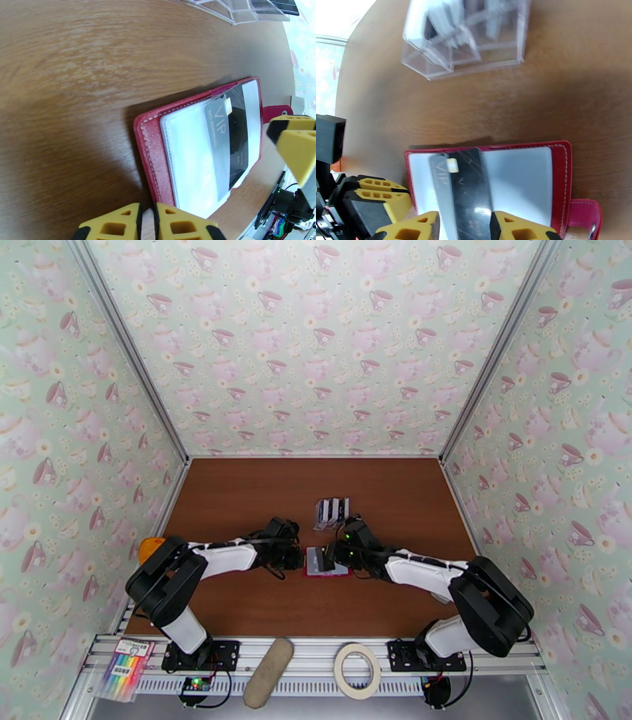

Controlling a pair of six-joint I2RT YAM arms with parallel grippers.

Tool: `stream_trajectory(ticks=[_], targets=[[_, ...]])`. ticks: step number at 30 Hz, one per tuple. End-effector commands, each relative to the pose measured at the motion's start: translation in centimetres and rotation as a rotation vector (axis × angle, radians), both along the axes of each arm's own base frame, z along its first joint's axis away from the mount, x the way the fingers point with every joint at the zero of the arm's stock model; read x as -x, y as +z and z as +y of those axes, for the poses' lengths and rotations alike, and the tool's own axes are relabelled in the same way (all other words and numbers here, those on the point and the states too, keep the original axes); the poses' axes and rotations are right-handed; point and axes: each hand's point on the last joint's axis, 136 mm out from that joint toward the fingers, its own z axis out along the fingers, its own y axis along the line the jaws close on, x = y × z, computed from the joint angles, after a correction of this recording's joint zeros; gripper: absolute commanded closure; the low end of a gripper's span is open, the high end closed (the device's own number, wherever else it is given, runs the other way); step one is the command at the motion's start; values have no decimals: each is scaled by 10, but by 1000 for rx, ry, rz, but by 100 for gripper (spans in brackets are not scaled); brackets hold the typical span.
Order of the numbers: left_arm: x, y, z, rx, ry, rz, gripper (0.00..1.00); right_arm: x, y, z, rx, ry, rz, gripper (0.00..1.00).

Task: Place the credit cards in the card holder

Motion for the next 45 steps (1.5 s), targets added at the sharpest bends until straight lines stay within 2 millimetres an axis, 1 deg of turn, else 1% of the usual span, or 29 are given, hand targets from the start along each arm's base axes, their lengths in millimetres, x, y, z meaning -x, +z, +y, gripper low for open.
stream_trajectory(ticks=[1, 6, 8, 10, 20, 27, 35, 40, 45], targets=[[34, -18, 1, -14, -36, 118, 83, -2, 3, -9, 131, 8, -21, 60], [35, -20, 3, -19, -30, 121, 83, -5, -3, -11, 243, 28, -23, 60], [35, -21, 3, -20, -28, 120, 83, -5, -5, -8, 269, 51, -29, 60], [36, -22, 4, -22, -28, 121, 83, -7, -8, -6, 273, 53, -32, 58], [37, -25, 5, -23, -30, 125, 84, -9, -22, 2, 310, 70, -10, 58], [37, -27, 5, -23, -27, 127, 84, -10, -26, 8, 316, 87, -4, 58], [37, -28, 6, -25, -26, 130, 83, -9, -29, 11, 322, 98, 3, 58], [37, -28, 6, -24, -24, 129, 83, -9, -27, 15, 318, 105, -3, 58], [37, -28, 6, -23, -24, 130, 83, -9, -28, 10, 341, 95, -5, 58]])
